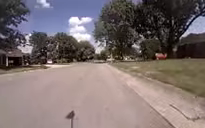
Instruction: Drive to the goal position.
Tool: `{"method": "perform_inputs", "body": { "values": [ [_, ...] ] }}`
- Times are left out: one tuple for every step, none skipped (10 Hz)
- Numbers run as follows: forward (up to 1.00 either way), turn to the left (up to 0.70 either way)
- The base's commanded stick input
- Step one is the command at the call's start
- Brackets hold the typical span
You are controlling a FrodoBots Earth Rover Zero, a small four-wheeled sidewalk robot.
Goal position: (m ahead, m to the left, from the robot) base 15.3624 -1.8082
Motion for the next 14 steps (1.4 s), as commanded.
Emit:
{"method": "perform_inputs", "body": {
  "values": [
    [1.0, -0.17],
    [1.0, -0.1],
    [1.0, -0.01],
    [1.0, 0.0],
    [1.0, 0.0],
    [1.0, 0.0],
    [1.0, 0.0],
    [1.0, 0.0],
    [1.0, 0.0],
    [1.0, 0.0],
    [1.0, 0.0],
    [1.0, 0.0],
    [1.0, 0.0],
    [1.0, 0.0]
  ]
}}
